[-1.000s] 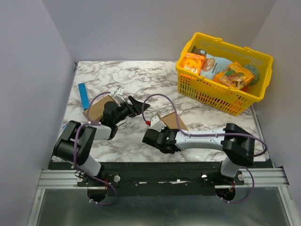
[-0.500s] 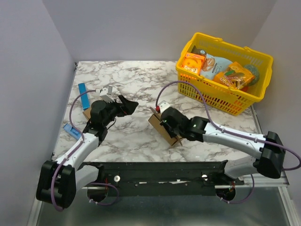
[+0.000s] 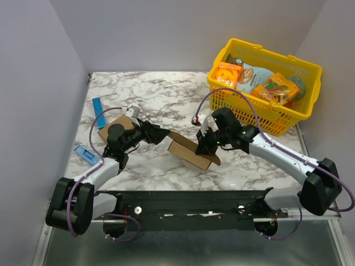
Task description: Fold the paper box
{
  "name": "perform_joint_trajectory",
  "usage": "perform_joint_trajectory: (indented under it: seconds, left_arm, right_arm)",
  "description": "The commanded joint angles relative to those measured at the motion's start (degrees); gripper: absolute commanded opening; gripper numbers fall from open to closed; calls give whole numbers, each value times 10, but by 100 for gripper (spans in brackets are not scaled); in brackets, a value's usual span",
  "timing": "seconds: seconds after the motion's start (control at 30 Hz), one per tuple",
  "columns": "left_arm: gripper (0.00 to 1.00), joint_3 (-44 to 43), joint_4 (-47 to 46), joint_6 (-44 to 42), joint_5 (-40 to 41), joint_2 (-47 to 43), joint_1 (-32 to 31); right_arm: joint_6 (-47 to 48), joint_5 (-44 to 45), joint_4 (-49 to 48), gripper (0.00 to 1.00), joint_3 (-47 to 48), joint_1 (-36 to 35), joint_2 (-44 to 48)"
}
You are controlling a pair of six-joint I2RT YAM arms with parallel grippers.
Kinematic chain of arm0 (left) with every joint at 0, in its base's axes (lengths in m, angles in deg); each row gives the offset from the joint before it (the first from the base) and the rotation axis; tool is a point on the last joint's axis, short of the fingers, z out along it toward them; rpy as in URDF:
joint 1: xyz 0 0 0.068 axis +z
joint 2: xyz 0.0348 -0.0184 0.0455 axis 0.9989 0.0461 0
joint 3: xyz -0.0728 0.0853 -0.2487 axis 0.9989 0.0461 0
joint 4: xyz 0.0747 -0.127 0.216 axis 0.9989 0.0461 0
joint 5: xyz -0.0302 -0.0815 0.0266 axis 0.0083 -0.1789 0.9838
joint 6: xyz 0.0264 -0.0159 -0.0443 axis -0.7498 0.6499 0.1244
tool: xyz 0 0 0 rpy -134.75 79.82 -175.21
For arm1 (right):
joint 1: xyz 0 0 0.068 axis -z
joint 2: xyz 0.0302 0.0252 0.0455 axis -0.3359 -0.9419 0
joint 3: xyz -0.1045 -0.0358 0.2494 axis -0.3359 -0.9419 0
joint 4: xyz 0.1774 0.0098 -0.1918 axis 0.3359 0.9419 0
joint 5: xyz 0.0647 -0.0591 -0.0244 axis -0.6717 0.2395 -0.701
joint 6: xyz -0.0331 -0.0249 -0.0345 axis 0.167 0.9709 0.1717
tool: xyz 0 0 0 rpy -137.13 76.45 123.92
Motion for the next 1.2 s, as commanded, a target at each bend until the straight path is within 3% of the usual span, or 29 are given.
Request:
perform_joint_trajectory:
  seconds: [0.0, 0.3, 0.37, 0.53, 0.67, 0.9, 1.17]
  left_arm:
    - [98, -7, -156, 20, -128, 38, 4]
    - [93, 4, -259, 68, -191, 101, 0]
    - [92, 1, -231, 54, -188, 102, -1]
    - [78, -9, -166, 7, -179, 84, -18]
    - [64, -26, -13, -83, -127, 47, -36]
    - [60, -47, 44, -124, -107, 50, -52]
    - [41, -54, 93, -157, -85, 37, -72]
  right_arm:
    - [42, -107, -2, 1, -8, 25, -21]
    - [51, -134, 3, 1, 1, 49, -40]
    - [51, -131, 4, 1, 0, 51, -40]
    - [51, -117, 4, 1, 4, 54, -48]
    - [50, -112, 5, 1, 4, 55, -50]
    - [52, -113, 9, 1, 6, 56, -54]
    - [51, -92, 9, 1, 7, 55, -55]
